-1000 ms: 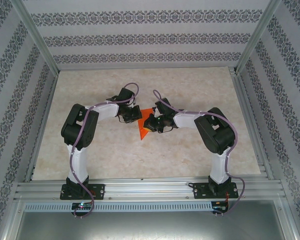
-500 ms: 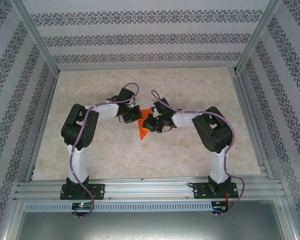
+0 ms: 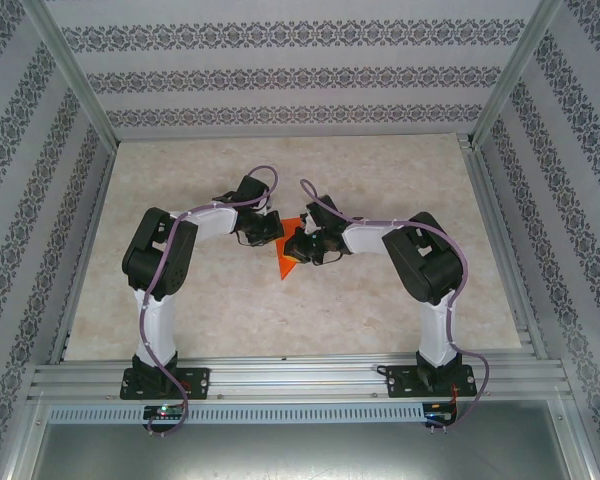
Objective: Fold a paper plane with a square sheet of paper (pick it up from the middle)
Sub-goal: Third fold the triangle at the center of the table.
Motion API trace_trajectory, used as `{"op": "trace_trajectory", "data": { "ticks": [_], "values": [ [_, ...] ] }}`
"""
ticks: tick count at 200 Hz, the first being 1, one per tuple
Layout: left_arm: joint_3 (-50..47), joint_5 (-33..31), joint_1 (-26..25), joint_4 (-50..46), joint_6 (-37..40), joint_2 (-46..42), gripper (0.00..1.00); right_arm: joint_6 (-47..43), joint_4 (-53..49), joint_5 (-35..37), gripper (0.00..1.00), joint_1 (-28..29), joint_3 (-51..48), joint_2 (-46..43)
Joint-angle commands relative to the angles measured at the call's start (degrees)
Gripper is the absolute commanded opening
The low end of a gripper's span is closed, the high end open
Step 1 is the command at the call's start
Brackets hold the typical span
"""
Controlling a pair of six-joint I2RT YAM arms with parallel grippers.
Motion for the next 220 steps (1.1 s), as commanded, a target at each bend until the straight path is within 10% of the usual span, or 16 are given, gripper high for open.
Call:
{"op": "trace_trajectory", "data": {
  "ticks": [1,125,220],
  "values": [
    [-0.99,0.91,0.12,-0.34,0.12,1.18,0.09,-1.57,-0.53,-0.61,0.07,0.72,1.3,1.06],
    [-1.27,0.84,0.04,-0.04,-0.22,0.78,0.1,-2.09,-2.33,1.33,0.08,0.67,1.2,1.54],
    [-2.42,-4.17,3.03,-2.58,-2.8,-7.09,0.23,-2.99,-4.08,2.16,0.3,0.76,1.19,2.27]
  ]
}}
